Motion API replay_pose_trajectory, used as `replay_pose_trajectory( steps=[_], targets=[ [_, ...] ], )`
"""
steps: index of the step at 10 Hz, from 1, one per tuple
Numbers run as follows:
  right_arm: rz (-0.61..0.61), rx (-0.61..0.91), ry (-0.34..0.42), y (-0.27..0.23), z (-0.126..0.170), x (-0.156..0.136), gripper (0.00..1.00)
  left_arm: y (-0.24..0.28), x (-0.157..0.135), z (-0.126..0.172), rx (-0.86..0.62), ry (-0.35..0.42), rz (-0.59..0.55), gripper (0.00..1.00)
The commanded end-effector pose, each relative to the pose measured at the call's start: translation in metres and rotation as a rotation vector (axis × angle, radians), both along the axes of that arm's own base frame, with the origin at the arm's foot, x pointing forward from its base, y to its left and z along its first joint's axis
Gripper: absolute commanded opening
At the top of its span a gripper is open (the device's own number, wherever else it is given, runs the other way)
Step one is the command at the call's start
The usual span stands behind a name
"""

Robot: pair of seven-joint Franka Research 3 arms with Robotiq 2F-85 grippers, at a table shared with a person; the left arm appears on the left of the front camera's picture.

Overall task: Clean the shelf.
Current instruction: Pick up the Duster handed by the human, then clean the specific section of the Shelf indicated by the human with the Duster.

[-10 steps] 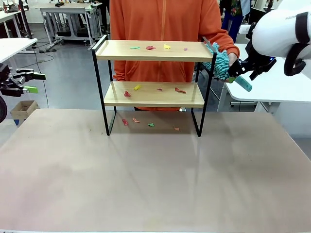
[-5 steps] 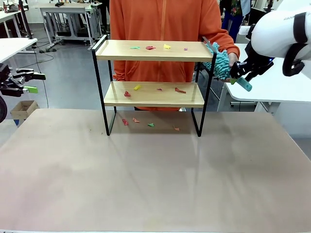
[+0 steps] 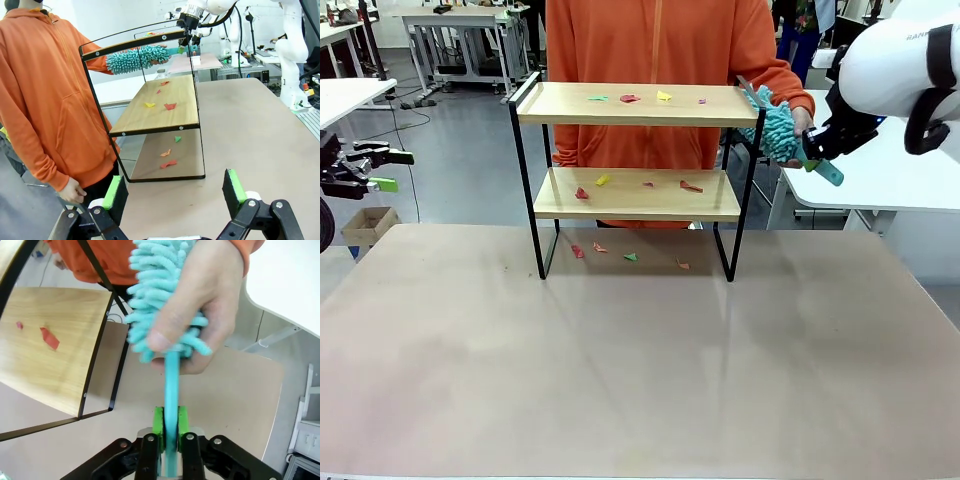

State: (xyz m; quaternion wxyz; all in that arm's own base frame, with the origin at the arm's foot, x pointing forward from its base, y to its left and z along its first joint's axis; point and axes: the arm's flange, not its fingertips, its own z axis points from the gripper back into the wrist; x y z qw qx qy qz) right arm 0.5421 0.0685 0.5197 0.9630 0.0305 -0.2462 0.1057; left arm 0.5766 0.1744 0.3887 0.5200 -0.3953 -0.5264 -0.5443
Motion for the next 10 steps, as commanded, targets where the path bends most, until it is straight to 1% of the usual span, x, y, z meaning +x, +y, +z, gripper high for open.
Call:
replay_pose_trajectory(
  steps=[1,4,5,6,10],
  targets=[
    [-0.026,-0.008,-0.003,-0.0005,-0.0016,0.0034,0.00,0.0002,-0.0021,0.0031,-0.003,-0.005,0.000,1.00],
    [-0.065,-0.001,-0.029,-0.0010,-0.0020,0.0047,0.00,0.0002,-0.0021,0.0031,-0.003,-0.005,0.000,1.00],
    [-0.080,0.018,-0.019,0.0004,-0.0026,0.0055,0.00,0.0002,-0.0021,0.0031,-0.003,-0.005,0.000,1.00],
    [-0.012,0.005,0.000,-0.0012,-0.0026,0.0017,0.00,0.0002,-0.0021,0.0031,-0.003,-0.005,0.000,1.00],
    [-0.012,0.005,0.000,-0.0012,-0.0026,0.0017,0.00,0.0002,-0.0021,0.0031,-0.003,-0.005,0.000,1.00]
  ],
)
